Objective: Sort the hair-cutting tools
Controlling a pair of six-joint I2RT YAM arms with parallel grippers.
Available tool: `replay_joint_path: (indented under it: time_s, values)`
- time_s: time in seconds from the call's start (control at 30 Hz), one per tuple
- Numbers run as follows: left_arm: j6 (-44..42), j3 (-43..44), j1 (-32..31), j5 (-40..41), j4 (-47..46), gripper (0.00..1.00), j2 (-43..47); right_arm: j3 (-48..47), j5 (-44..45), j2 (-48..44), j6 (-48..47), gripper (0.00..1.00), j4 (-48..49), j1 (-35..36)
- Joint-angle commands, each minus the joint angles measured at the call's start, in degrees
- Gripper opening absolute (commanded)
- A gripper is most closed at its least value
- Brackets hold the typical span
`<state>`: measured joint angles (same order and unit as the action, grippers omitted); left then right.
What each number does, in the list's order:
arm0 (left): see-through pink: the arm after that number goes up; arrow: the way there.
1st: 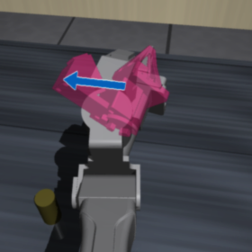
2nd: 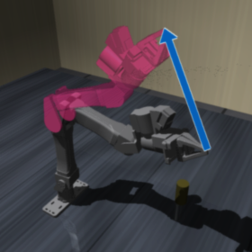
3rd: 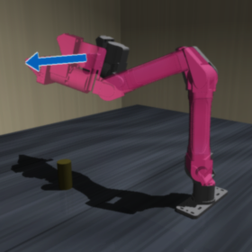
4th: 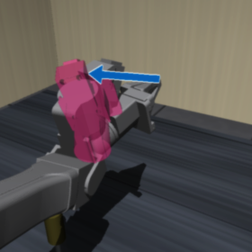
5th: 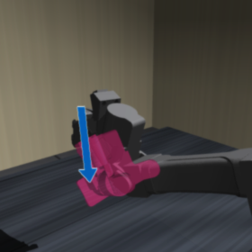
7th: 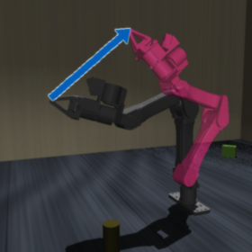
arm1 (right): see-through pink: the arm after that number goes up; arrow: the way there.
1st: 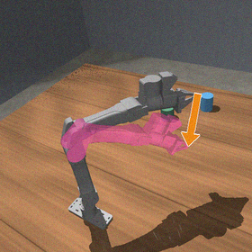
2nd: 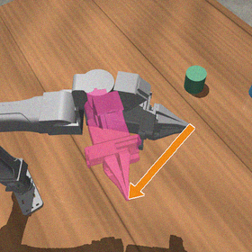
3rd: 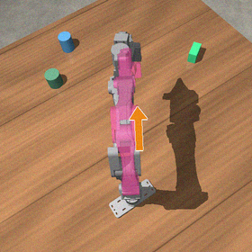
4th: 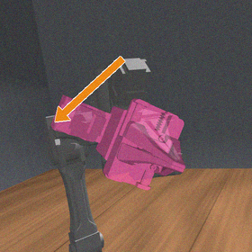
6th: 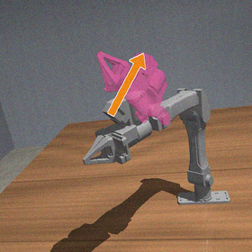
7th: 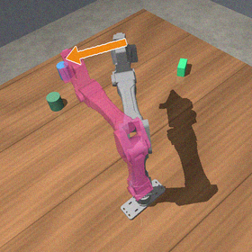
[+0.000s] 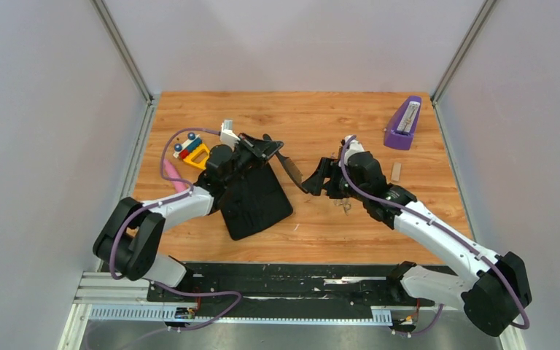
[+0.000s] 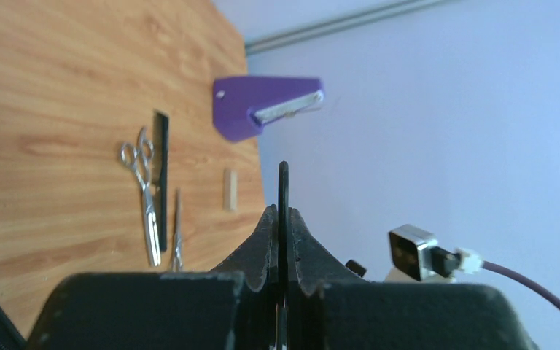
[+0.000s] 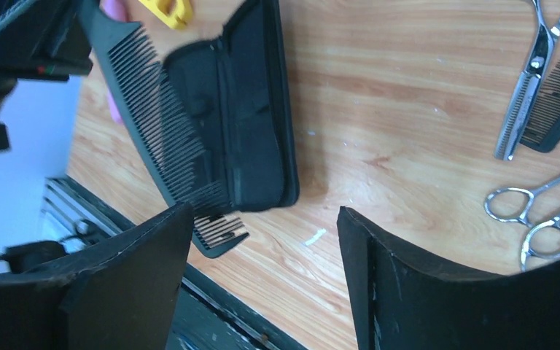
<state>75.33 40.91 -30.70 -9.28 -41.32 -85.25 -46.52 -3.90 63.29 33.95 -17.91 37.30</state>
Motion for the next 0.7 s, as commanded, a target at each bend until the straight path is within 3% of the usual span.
replay_joint_path:
  time_s: [0.0,0.33,0.53,0.67]
  values:
    - [0.74,-2.82,0.21,8.94,-10.38,0.01,4.99,2.83,-5.87,-2.33,8.53,0.74,12.85,-3.22]
    - [9.0,-4.16,0.2,10.49,-23.62,0.06,2.37,8.79,-19.44,-0.86,19.34,0.65,33.75,-7.56]
    - [9.83,-4.56,0.07,10.95,-26.25,0.06,1.84,11.48,-21.45,-1.69,21.86,0.49,39.8,-8.41]
    - [10.02,-4.76,0.03,10.79,-27.19,0.06,1.73,12.51,-22.46,-1.65,22.89,0.31,43.12,-8.59]
